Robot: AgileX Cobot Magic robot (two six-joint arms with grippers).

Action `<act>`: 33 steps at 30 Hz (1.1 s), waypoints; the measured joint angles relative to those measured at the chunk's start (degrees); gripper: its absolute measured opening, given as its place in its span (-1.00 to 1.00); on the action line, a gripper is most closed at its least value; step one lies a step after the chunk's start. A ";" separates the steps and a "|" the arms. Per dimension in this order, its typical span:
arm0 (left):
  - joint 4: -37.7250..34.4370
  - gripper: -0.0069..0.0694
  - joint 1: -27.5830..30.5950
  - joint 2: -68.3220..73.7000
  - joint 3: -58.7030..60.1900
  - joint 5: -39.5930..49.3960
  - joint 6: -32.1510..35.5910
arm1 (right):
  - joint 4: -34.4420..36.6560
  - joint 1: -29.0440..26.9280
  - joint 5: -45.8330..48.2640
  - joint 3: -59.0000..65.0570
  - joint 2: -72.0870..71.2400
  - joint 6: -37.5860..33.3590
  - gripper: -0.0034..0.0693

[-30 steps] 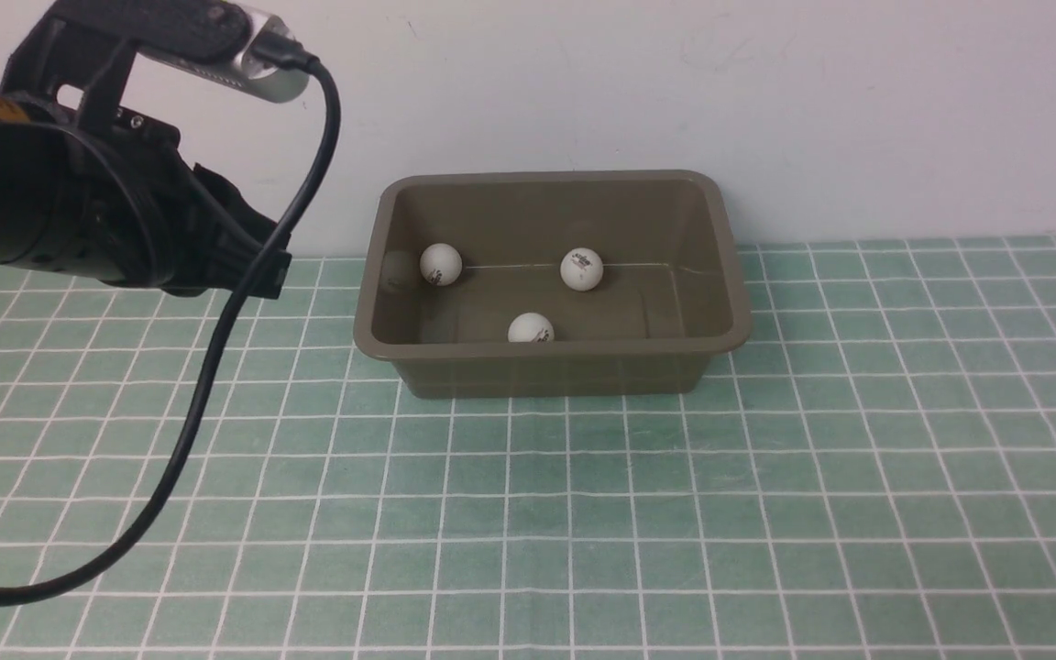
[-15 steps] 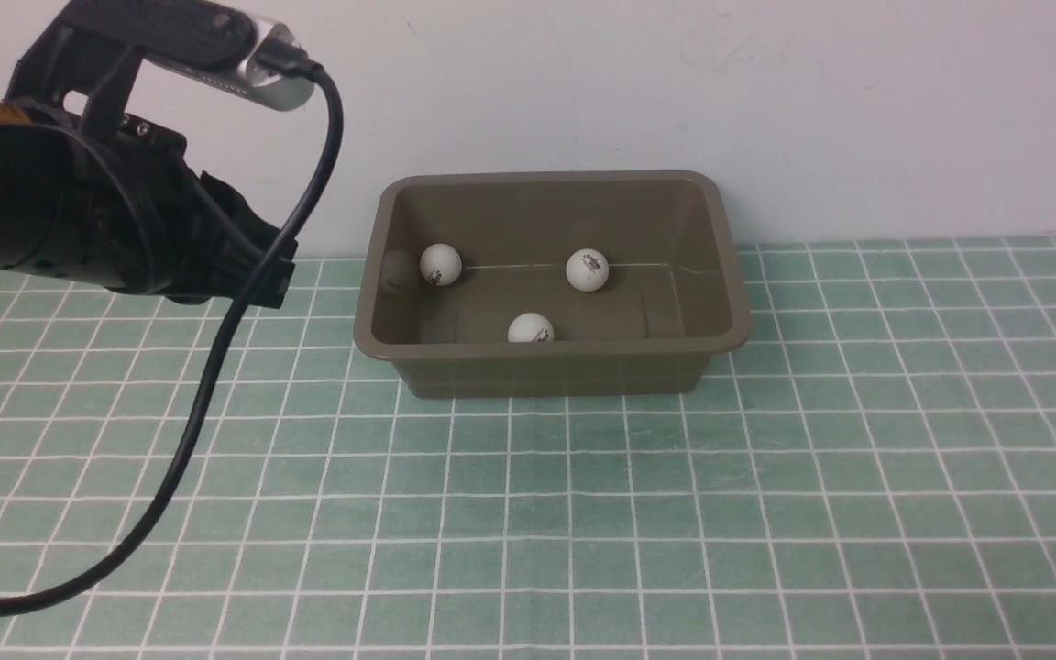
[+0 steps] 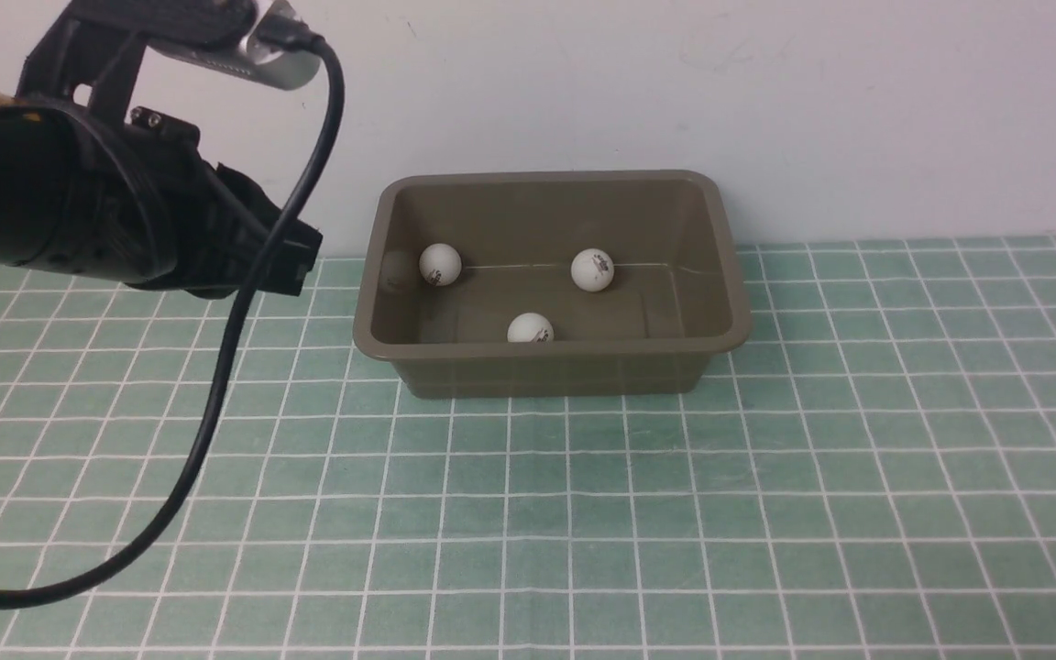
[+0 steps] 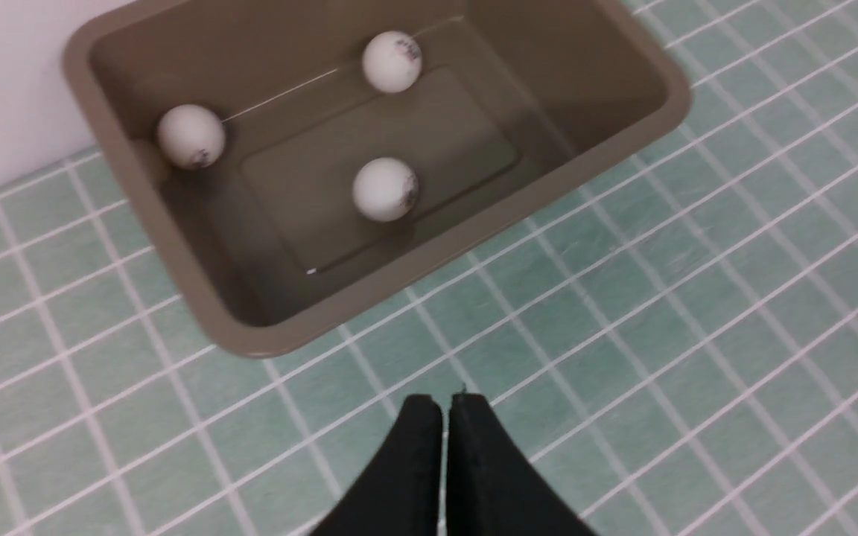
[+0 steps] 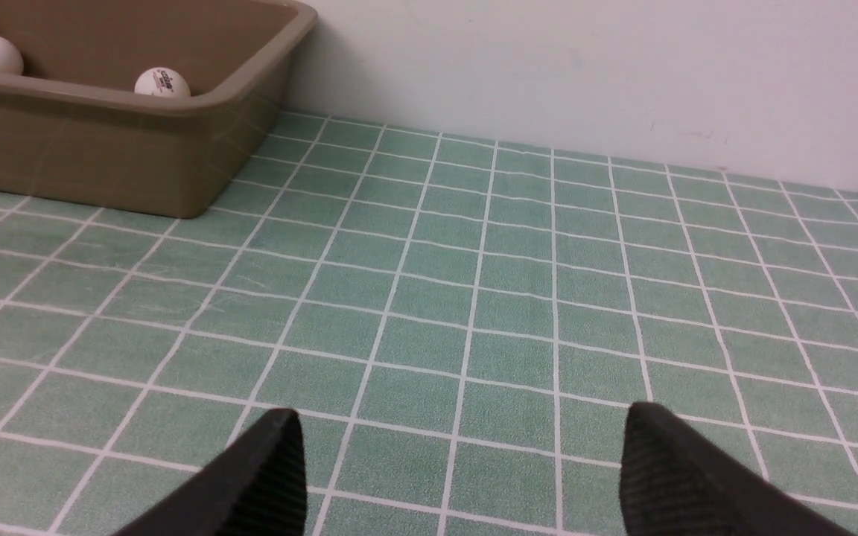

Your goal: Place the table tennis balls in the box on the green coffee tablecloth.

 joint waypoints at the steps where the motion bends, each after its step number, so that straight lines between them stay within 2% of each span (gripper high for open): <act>1: -0.85 -0.83 0.00 0.00 0.00 0.00 0.00 | 0.00 0.00 0.00 0.00 0.00 0.00 0.51; 8: -8.99 -0.83 0.00 0.00 0.00 -3.53 0.28 | 0.00 0.00 0.00 0.00 0.00 0.00 0.51; 18: -9.30 -0.83 0.00 0.06 0.00 -7.79 2.33 | 0.00 0.00 0.00 0.00 0.00 0.00 0.51; 24: -9.04 -0.83 0.22 1.10 0.39 -11.26 7.94 | 0.04 0.00 -0.04 0.00 0.00 0.00 0.51; 31: -8.29 -0.83 3.04 -1.27 3.26 -12.42 8.54 | 0.04 0.00 -0.04 0.00 0.00 0.00 0.51; 33: -7.77 -0.83 4.13 -5.68 5.12 -12.28 8.54 | 0.04 0.00 -0.04 0.00 0.00 0.00 0.51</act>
